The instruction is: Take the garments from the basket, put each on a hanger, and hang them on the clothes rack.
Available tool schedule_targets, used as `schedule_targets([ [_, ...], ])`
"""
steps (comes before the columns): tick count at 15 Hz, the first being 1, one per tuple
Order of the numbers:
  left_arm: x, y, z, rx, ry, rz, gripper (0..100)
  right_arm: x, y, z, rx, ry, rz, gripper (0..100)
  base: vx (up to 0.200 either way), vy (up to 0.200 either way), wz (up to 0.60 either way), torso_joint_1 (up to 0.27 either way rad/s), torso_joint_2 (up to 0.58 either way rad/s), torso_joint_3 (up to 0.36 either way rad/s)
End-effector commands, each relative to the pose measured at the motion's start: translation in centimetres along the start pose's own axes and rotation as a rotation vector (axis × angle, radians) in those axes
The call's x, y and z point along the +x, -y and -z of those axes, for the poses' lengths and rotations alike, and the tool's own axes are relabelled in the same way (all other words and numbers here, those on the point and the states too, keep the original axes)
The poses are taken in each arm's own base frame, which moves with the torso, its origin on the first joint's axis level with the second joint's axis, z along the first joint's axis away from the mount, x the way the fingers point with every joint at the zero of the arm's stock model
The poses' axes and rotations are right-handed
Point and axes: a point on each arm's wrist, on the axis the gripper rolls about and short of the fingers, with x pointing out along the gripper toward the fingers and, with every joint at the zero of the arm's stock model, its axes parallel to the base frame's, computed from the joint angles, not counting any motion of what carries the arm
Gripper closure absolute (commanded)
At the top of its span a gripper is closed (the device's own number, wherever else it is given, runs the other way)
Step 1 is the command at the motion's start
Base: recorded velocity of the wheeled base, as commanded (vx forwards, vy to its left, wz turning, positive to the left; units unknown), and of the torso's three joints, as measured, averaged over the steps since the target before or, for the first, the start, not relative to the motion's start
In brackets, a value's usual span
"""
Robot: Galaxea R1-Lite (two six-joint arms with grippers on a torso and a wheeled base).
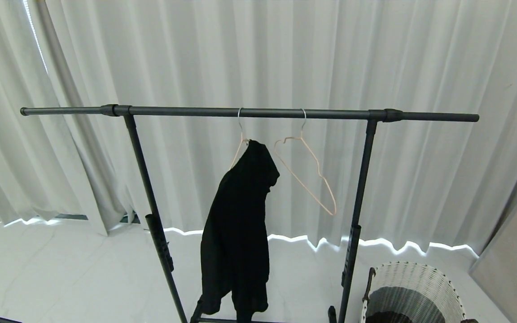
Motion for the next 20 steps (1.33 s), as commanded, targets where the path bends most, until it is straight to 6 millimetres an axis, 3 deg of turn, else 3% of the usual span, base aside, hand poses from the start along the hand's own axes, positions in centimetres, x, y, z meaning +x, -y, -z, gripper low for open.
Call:
schedule_targets([
  [1,0.01,0.00,0.01,0.000,-0.003,0.000,0,-0.02,0.01,0.00,0.000,0.002,0.000,0,0.000,0.000,0.00,0.000,0.00,0.000],
  [6,0.02,0.00,0.01,0.000,-0.004,0.000,0,-0.13,0.05,0.10,0.007,0.016,0.001,0,0.000,0.000,0.00,-0.085,0.22,0.114],
  [20,-0.04,0.11,-0.02,0.018,0.010,0.016,0,-0.13,0.05,0.10,0.007,0.016,0.001,0,0.000,0.000,0.00,-0.193,0.48,0.288],
])
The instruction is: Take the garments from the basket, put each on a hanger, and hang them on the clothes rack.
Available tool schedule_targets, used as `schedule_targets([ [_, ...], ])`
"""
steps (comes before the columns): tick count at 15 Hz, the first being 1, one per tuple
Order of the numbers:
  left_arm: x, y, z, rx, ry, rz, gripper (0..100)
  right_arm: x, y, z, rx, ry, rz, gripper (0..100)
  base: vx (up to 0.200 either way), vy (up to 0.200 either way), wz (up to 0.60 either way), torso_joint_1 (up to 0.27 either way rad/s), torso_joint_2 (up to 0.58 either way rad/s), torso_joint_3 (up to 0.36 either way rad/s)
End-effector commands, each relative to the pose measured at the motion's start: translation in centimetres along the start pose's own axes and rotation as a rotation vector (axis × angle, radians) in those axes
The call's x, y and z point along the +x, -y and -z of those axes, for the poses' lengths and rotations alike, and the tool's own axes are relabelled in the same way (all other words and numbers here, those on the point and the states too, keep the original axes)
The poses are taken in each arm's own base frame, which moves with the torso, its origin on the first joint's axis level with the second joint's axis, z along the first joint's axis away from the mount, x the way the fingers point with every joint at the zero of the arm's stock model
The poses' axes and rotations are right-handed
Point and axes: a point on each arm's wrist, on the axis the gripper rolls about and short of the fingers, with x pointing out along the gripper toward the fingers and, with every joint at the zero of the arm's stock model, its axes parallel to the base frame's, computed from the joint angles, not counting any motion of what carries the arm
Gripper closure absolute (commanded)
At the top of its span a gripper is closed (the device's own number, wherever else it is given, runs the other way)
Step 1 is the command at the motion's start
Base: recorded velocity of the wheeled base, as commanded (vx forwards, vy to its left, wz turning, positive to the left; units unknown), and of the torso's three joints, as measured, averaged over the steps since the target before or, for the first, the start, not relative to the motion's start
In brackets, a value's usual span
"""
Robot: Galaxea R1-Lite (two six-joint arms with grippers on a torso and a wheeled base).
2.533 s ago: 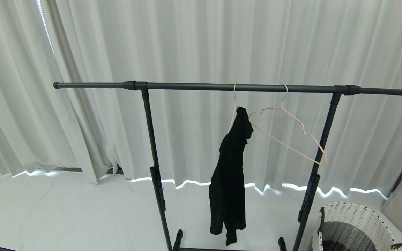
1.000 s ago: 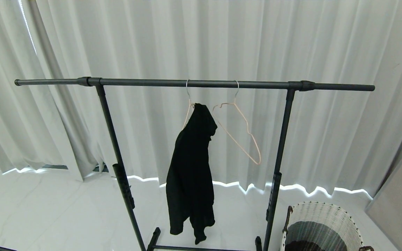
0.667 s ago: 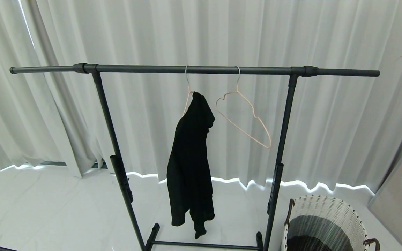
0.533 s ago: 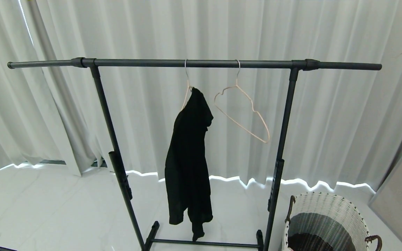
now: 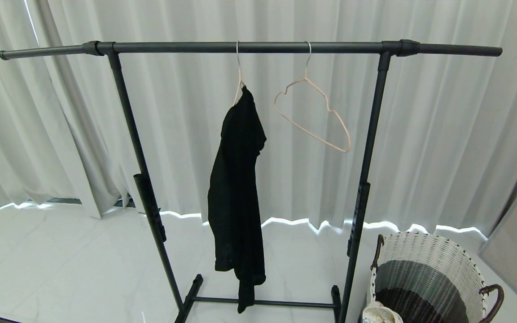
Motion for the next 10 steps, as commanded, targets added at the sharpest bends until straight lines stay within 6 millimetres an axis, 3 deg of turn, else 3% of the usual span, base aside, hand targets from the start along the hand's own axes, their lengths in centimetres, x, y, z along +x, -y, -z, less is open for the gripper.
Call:
schedule_targets([
  [1,-0.01,0.06,-0.01,0.008,0.004,0.009,0,0.01,-0.01,-0.02,-0.001,-0.002,-0.001,0,0.000,0.000,0.00,-0.163,0.47,0.310],
  [6,0.03,0.08,-0.04,0.013,0.002,0.012,0,-0.11,0.05,0.09,0.006,0.013,0.001,0,0.000,0.000,0.00,-0.119,0.42,0.299],
  [10,0.05,0.05,-0.03,0.017,-0.007,-0.006,0,-0.18,0.07,0.15,0.010,0.021,0.002,0,0.000,0.000,0.00,-0.022,0.08,0.063],
])
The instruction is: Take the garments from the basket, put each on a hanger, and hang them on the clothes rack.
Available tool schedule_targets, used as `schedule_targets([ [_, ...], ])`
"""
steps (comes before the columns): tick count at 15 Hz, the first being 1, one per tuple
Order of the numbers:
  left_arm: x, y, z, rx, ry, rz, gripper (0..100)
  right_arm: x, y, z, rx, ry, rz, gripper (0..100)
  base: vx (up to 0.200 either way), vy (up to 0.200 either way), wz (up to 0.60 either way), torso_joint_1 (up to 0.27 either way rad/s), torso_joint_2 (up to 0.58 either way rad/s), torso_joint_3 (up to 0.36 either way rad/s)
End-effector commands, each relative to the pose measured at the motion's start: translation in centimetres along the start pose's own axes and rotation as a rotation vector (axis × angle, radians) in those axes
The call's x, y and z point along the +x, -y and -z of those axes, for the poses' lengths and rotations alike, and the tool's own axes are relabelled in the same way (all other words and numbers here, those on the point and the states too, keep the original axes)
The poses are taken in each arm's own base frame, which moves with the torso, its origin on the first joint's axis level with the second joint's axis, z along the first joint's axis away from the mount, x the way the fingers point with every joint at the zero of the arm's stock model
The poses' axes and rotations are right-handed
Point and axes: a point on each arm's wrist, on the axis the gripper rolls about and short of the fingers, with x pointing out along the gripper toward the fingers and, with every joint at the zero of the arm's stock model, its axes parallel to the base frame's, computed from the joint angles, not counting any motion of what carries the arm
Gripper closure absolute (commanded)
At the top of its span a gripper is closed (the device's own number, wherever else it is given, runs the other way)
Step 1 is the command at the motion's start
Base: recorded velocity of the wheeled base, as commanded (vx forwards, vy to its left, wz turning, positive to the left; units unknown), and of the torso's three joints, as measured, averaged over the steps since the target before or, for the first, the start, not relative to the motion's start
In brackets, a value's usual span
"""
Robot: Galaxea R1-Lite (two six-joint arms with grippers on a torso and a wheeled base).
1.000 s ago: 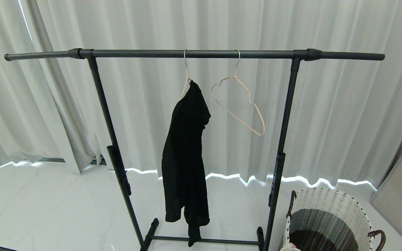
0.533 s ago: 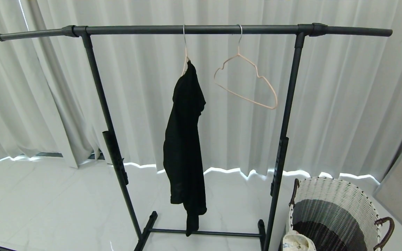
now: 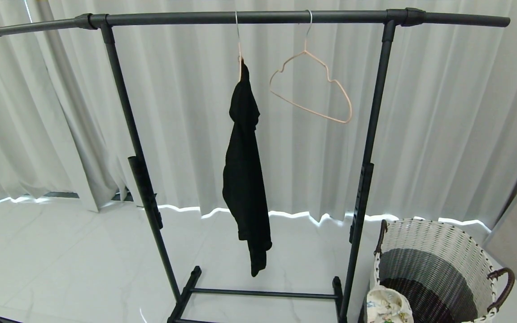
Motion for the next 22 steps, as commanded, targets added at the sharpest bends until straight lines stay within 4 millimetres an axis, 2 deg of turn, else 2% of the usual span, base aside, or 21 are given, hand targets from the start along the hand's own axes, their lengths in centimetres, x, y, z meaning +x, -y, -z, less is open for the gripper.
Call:
schedule_targets([
  [1,0.11,-0.02,-0.02,0.003,-0.017,-0.013,0,-0.02,0.01,0.02,0.001,0.003,0.000,0,0.000,0.200,0.00,0.002,0.02,0.012],
  [6,0.23,-0.10,-0.04,0.007,-0.042,-0.052,0,-0.11,0.05,0.11,0.006,0.014,0.002,0,0.000,0.200,0.00,-0.001,0.01,0.006],
  [12,0.18,-0.03,-0.06,0.015,-0.032,-0.042,0,-0.18,0.08,0.17,0.012,0.022,0.004,0,0.000,0.000,0.00,0.000,0.00,0.000],
  [18,0.19,-0.02,-0.06,0.017,-0.033,-0.041,0,-0.21,0.09,0.20,0.014,0.026,0.006,0,0.200,0.000,0.00,0.002,0.00,0.006],
  [22,0.18,-0.01,-0.06,0.018,-0.030,-0.039,0,-0.21,0.08,0.20,0.014,0.026,0.001,0,0.000,0.000,0.00,0.000,0.00,0.000],
])
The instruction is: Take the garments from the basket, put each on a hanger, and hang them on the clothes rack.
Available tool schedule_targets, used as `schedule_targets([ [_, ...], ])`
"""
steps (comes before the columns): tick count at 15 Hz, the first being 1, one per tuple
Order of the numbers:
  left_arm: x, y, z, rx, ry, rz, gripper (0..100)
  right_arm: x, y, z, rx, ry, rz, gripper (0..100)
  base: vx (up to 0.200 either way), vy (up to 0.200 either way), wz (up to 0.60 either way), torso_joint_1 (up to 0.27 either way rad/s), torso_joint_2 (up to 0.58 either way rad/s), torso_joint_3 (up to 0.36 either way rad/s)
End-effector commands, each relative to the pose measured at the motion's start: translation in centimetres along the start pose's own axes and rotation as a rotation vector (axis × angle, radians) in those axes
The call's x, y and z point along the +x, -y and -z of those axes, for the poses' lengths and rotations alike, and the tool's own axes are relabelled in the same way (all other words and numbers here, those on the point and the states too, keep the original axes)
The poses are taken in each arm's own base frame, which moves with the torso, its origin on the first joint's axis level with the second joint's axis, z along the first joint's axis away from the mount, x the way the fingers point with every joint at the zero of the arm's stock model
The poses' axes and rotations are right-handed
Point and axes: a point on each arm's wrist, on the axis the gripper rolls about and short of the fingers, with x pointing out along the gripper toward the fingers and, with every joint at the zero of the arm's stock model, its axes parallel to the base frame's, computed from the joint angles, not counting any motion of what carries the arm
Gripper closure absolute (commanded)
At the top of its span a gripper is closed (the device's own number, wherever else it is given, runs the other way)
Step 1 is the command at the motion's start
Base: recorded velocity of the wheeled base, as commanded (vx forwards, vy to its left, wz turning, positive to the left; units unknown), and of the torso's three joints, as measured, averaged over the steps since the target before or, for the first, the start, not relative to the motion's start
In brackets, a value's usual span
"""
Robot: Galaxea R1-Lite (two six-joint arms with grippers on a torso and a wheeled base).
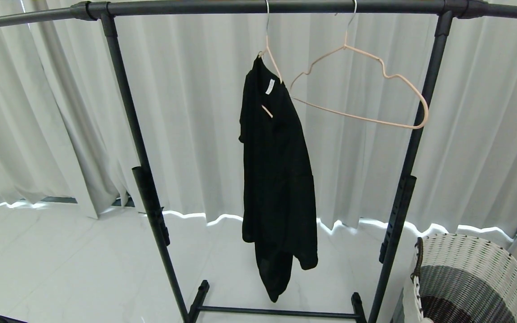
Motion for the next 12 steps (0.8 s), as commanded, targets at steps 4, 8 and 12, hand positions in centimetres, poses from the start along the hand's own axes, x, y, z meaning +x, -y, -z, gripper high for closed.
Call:
schedule_targets([
  [4,0.0,0.1,-0.1,0.019,0.014,0.017,0,0.0,-0.2,-0.1,-0.001,0.001,-0.065,0,0.000,0.000,0.00,0.000,0.00,0.000],
  [8,-0.1,0.1,0.0,0.015,0.025,0.014,0,1.2,-0.9,-2.4,-0.110,-0.065,-0.254,0,0.000,0.000,0.00,0.000,0.00,0.000],
  [12,-0.3,0.1,0.1,-0.072,0.040,0.011,0,7.0,-3.5,-7.7,-0.273,-0.070,-0.329,0,0.000,0.000,0.00,0.000,0.00,0.000],
])
